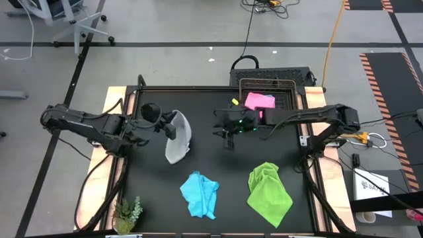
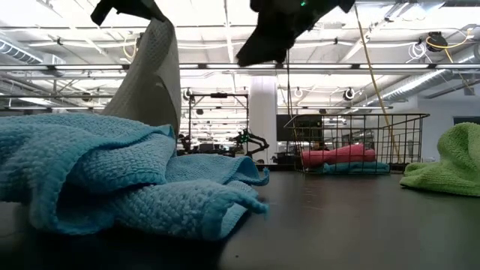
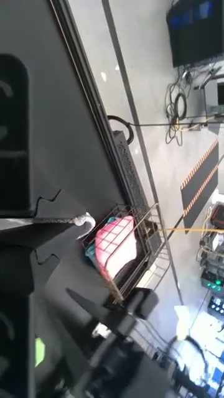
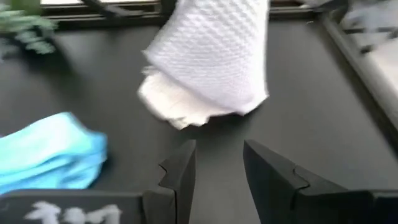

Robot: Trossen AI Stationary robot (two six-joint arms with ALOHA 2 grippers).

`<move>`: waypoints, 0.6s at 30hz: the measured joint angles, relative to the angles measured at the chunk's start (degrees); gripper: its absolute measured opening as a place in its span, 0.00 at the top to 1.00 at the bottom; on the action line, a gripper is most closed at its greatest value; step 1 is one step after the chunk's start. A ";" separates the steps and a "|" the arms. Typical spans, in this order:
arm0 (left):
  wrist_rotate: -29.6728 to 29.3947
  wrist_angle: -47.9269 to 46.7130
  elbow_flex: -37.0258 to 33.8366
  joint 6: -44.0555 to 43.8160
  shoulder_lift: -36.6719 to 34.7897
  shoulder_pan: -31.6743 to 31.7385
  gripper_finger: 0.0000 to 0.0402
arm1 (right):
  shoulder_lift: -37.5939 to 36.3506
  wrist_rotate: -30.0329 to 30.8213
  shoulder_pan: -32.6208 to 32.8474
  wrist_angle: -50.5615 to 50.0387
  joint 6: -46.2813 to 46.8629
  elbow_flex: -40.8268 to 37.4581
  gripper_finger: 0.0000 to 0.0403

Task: Fold microfiber towels
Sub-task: Fold the gray towel

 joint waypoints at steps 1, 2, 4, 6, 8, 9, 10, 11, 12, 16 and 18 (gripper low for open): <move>-0.07 0.10 0.00 -0.03 0.00 0.39 0.99 | 1.09 1.55 0.56 1.66 -0.05 0.00 0.68; -0.12 0.06 0.00 -0.06 0.00 0.83 0.99 | 1.88 3.01 0.99 3.54 -0.06 0.00 0.68; -0.19 0.06 0.00 -0.21 0.00 1.78 0.99 | 3.43 5.04 2.00 7.07 -0.07 0.00 0.68; -0.58 0.06 0.00 -0.19 0.00 2.88 0.99 | 4.75 5.82 2.85 10.96 -0.11 0.00 0.68; -1.09 0.06 -0.02 0.02 0.00 4.10 0.99 | 5.90 7.22 3.68 14.86 -0.23 0.00 0.68; -1.68 0.08 -0.02 0.15 0.00 4.63 0.99 | 6.49 8.29 4.08 16.29 -0.92 0.00 0.68; -2.33 0.19 -0.02 0.50 0.02 5.11 0.99 | 7.06 9.48 4.50 17.50 -2.04 0.00 0.68; -2.94 0.48 -0.02 0.70 0.02 5.56 0.99 | 7.60 10.78 4.94 18.41 -3.11 0.00 0.68; -3.26 0.80 -0.02 1.11 0.02 6.05 0.99 | 8.19 12.56 5.32 18.88 -4.08 0.00 0.68; -3.63 2.32 -0.02 3.20 0.06 7.88 0.99 | 10.42 19.02 6.49 22.49 -6.96 0.00 0.68; -3.83 2.79 -0.02 3.33 0.80 8.97 0.99 | 11.62 19.50 6.68 25.74 -7.91 0.00 0.68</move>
